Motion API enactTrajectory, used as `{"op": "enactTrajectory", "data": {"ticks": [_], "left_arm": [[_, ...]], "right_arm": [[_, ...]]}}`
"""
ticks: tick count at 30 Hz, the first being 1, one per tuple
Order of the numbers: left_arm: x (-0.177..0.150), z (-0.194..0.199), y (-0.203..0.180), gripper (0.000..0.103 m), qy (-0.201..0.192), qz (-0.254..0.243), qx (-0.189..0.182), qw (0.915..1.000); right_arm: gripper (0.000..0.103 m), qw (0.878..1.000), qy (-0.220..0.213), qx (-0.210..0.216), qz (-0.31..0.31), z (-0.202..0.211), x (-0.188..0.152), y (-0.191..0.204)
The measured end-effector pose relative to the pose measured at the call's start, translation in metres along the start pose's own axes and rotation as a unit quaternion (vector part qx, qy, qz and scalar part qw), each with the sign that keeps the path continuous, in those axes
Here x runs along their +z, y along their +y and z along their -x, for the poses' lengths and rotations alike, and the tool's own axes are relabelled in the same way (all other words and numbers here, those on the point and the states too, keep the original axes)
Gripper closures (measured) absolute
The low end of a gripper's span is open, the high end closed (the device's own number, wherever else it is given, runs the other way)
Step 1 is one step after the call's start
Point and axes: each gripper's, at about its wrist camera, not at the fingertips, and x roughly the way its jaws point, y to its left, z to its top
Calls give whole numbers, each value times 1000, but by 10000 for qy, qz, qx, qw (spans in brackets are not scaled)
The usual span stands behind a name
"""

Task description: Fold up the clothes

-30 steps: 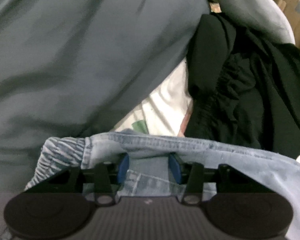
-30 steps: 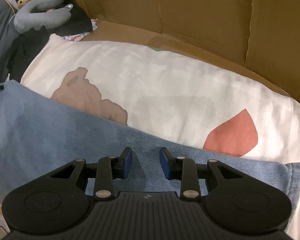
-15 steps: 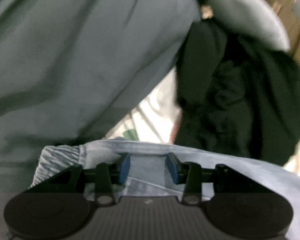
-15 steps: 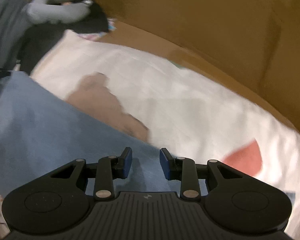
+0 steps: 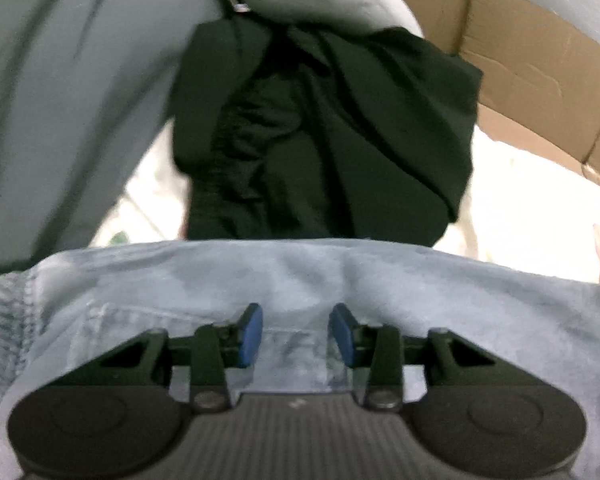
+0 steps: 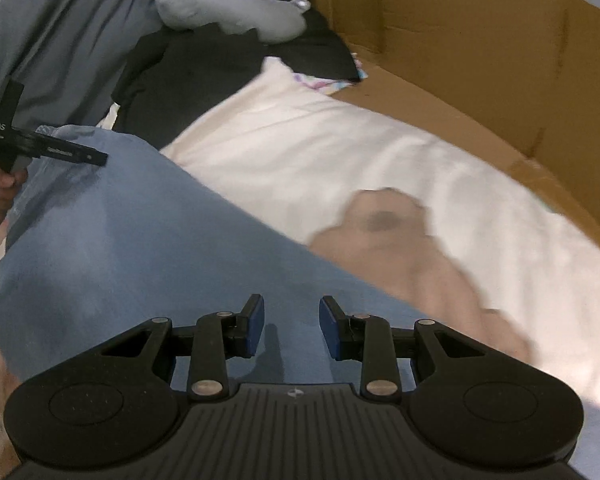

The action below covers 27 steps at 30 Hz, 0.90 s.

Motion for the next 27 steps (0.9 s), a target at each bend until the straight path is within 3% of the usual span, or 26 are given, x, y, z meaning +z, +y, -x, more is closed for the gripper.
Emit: {"op": "enactTrajectory", "data": {"ticks": [11,22,27], "left_arm": [[9,-26,-3,63,-334,0,-88,9994],[23,-39,-7,69,-487,-6,-60,9988],[18,-3,10,72,-618,170,48,9979]], "right_arm": [[65,9966,-159,-266,-761,-80,15,97],[67,9876,-233,-765,-1353,-111,52,100],[75,9756,-128,-370,-2160,-104,55,75]]}}
